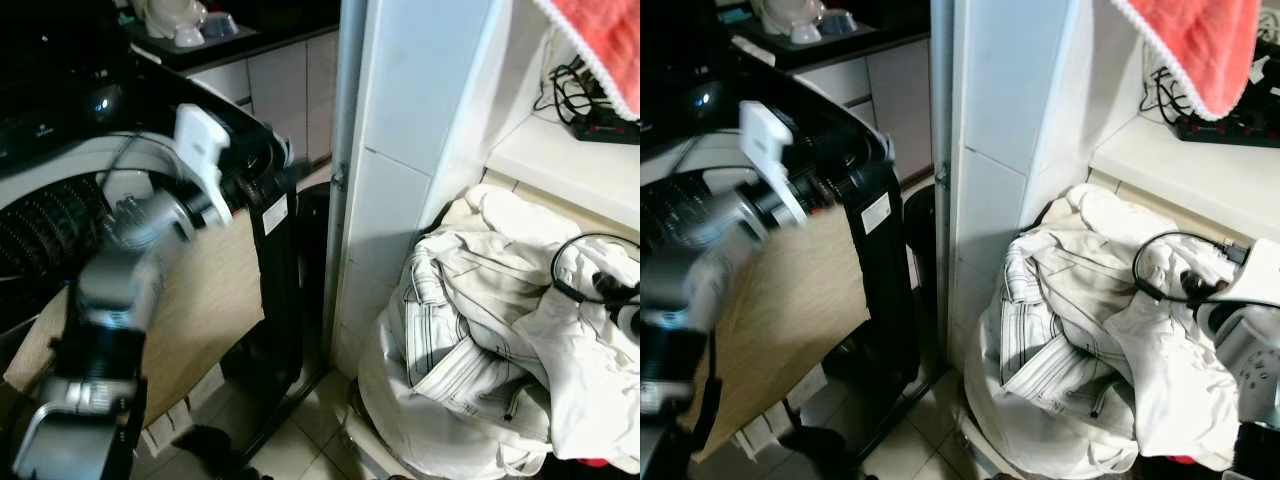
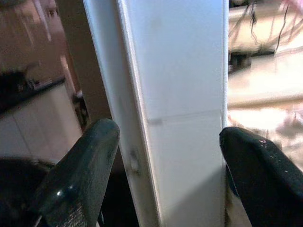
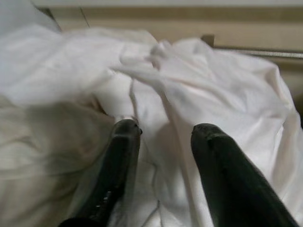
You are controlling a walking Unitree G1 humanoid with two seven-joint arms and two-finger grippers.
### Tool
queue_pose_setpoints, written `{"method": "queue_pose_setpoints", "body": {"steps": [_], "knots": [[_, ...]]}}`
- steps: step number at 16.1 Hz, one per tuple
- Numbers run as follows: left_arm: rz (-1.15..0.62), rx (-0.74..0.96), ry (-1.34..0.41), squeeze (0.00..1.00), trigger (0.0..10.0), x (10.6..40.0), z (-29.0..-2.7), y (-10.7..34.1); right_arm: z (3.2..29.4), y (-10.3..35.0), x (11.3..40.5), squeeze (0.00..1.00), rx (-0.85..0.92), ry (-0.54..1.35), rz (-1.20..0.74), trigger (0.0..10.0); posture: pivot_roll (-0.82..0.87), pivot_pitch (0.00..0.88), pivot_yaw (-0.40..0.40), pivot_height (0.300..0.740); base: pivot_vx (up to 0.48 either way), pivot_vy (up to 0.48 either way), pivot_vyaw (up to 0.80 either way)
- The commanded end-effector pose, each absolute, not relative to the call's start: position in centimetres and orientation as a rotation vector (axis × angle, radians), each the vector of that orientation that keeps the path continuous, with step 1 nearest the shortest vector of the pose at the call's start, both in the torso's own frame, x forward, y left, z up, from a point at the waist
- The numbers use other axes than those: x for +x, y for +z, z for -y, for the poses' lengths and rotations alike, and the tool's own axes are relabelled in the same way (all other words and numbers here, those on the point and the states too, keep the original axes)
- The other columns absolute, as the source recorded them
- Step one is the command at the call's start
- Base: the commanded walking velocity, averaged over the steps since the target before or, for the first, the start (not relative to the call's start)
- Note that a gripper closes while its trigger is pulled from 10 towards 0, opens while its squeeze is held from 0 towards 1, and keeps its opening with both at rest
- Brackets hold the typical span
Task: Clothes washing
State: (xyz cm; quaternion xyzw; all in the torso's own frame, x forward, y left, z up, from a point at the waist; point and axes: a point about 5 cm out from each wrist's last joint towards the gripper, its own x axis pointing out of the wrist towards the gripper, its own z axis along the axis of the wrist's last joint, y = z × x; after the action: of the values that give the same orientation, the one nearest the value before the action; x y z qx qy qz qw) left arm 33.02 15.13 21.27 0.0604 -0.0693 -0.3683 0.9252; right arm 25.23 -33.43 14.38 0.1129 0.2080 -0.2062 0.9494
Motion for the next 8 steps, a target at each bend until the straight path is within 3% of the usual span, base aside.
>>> {"method": "queue_pose_setpoints", "body": {"steps": [1,5,6,7,8], "knots": [[0.12,0.144,-0.737,0.0,10.0,32.7,-14.7,21.0,33.4,16.4,25.5,0.0,0.221,-0.401,-0.373,0.0,-0.09,0.0,0.019,0.74,0.0,0.0,0.0],[0.215,0.024,-0.631,0.0,10.0,32.0,-13.4,20.7,32.4,18.7,25.7,0.0,0.176,-0.316,-0.34,0.0,-0.09,0.0,0.013,0.74,0.0,0.0,0.0],[0.213,0.046,-0.6,0.0,10.0,31.8,-13.1,20.3,32.8,18.5,25.7,0.0,0.14,-0.348,-0.343,2.4,-0.09,0.0,0.013,0.74,0.0,0.0,0.0],[0.214,0.042,-0.617,0.0,10.0,31.7,-12.8,20.0,33.2,18.3,25.7,0.0,0.108,-0.37,-0.352,5.6,-0.09,0.0,0.013,0.74,0.0,0.0,0.0],[0.177,0.033,-0.62,0.0,10.0,31.4,-12.4,19.5,33.7,17.7,25.6,1.0,0.081,-0.386,-0.356,10.0,-0.09,0.0,0.013,0.74,0.0,0.0,0.0]]}}
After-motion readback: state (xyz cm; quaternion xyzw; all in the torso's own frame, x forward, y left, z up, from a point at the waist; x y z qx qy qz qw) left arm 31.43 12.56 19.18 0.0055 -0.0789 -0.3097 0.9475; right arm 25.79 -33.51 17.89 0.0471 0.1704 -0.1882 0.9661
